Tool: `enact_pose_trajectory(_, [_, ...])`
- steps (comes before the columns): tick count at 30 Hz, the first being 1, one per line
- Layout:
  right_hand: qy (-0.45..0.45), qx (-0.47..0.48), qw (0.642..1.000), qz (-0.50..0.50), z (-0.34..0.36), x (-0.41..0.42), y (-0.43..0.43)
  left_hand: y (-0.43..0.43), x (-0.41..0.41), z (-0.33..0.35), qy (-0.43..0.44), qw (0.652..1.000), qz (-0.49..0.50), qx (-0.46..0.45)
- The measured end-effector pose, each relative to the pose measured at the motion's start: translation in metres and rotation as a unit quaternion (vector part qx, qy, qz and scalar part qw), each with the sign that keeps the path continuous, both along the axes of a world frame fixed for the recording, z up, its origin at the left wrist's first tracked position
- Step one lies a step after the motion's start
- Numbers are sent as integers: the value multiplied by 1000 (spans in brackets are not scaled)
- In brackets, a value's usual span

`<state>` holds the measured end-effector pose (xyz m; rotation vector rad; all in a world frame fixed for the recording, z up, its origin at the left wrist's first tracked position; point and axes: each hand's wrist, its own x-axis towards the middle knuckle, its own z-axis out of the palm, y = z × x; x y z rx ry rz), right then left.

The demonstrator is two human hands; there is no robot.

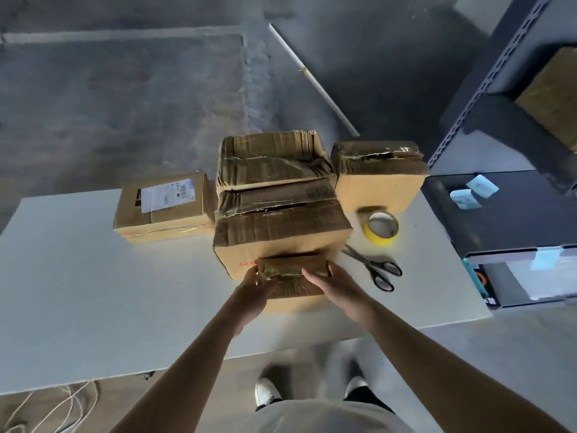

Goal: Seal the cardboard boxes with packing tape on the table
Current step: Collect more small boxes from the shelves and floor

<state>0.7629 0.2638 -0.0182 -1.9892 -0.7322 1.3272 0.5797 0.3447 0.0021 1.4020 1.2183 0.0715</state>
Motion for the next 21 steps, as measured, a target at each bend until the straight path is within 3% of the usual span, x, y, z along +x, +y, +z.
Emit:
enact_pose_trajectory(8, [-35, 0, 998, -59, -5, 4, -11, 16, -17, -8, 33, 999, 6, -19])
enact_pose_trajectory(14, [-58, 61, 987, -135, 11, 25, -5, 32, -25, 1, 74, 990, 117, -17])
enact_pose_trajectory(17, [-45, 72, 986, -141, 22, 37, 10, 37, -26, 11, 60, 981, 186, 2])
enact_pose_trajectory(21, [-21, 119, 985, -124, 36, 46, 30, 47, -23, 34, 4, 977, 203, 60])
